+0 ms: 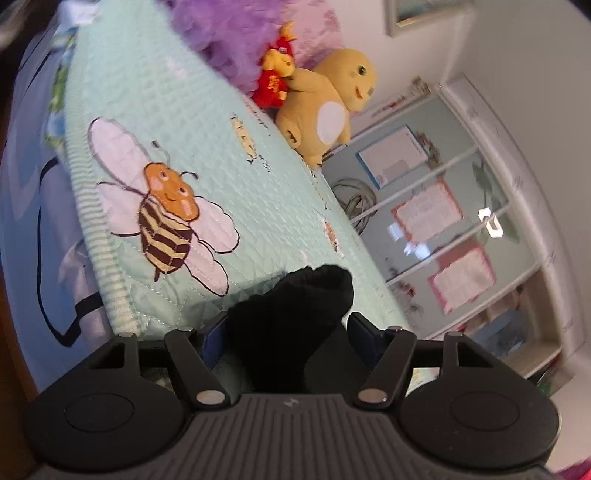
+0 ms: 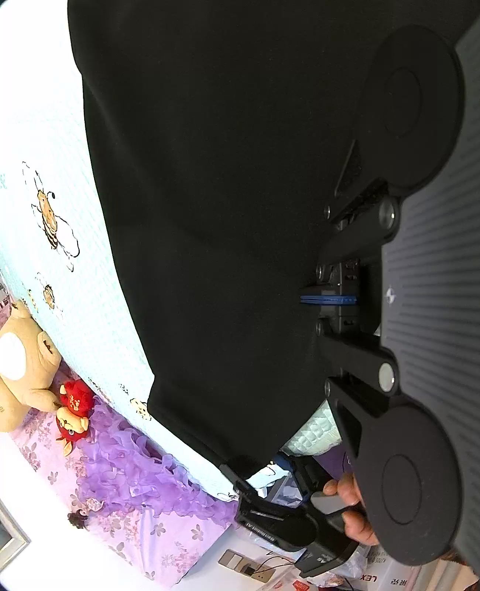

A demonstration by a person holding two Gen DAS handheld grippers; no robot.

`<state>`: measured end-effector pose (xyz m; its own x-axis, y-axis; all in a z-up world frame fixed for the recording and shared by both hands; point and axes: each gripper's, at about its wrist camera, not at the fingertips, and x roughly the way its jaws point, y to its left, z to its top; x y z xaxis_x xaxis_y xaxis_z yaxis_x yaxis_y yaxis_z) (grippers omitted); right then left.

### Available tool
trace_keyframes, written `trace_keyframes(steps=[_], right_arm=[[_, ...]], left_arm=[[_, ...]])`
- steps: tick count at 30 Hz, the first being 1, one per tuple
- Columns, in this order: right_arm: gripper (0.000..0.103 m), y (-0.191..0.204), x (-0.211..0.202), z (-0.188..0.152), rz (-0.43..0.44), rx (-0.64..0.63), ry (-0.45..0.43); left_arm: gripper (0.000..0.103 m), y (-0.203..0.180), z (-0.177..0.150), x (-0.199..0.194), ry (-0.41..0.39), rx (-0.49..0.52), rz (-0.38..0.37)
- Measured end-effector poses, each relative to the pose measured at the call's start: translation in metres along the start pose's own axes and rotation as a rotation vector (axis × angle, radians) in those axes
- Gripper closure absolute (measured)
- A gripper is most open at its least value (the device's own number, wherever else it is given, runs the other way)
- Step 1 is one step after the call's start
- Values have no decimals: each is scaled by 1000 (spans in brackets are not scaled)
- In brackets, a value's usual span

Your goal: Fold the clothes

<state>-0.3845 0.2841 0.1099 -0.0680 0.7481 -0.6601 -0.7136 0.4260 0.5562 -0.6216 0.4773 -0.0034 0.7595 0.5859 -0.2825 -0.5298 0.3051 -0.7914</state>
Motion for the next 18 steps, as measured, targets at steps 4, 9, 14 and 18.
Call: trace_keyframes(steps=[4, 9, 14, 18], right_arm=[[103, -5, -2, 0, 18, 27, 1], [103, -2, -2, 0, 12, 5, -1], [103, -1, -2, -1, 7, -16, -8], [103, -4, -4, -4, 19, -7, -20]], left_arm=[[45, 1, 0, 0, -6, 4, -3], [73, -2, 5, 0, -1, 15, -13], [83, -22, 12, -2, -9, 14, -70], [85, -52, 17, -6, -18, 75, -139]])
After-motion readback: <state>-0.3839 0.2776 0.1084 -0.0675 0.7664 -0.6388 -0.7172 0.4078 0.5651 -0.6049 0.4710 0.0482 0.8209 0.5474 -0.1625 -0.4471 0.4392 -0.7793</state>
